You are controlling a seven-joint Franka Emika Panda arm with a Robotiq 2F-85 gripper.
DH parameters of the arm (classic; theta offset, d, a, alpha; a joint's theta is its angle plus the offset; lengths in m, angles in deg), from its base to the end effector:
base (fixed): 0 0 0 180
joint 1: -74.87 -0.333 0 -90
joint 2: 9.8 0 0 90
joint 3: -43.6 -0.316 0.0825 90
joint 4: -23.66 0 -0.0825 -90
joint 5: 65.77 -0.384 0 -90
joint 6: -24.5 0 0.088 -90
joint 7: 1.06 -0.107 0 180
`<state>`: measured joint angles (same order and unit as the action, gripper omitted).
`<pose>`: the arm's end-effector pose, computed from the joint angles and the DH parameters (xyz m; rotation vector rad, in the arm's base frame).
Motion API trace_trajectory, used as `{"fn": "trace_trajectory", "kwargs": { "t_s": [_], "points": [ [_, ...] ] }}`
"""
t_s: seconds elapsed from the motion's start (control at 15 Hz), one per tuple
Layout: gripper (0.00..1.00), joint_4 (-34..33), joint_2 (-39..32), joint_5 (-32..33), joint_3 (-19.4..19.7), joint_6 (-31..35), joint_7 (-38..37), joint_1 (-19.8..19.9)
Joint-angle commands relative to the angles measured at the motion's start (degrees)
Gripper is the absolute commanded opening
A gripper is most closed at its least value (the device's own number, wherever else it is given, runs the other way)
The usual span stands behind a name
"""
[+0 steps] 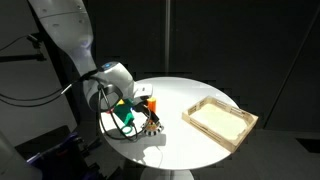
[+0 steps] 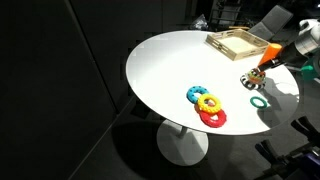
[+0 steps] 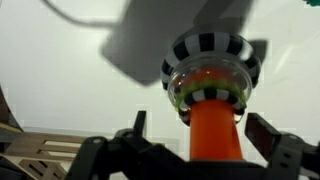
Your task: Move the orange stand to the right then put the black and white and yellow rings on the table
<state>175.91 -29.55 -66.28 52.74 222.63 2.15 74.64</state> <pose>0.4402 -0.0743 0.1785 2.9623 -0.1286 0.6831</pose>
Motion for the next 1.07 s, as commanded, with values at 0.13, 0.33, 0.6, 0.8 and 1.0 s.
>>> {"fn": "trace_trajectory", "kwargs": {
  "t_s": [0.13,0.33,0.6,0.8,1.0],
  "points": [
    [1.00,-0.7,0.0,-0.1,-1.7,-0.1,-0.7,2.0],
    [1.00,-0.5,0.0,0.7,-3.7,-0.1,-1.8,3.5],
    [1.00,-0.7,-0.2,0.7,-5.2,-0.1,-2.1,4.3],
    [1.00,-0.7,-0.3,0.7,-5.4,-0.1,-1.9,4.6],
    [1.00,-0.8,-0.6,0.7,-5.5,-0.1,-1.9,4.8]
  ]
}}
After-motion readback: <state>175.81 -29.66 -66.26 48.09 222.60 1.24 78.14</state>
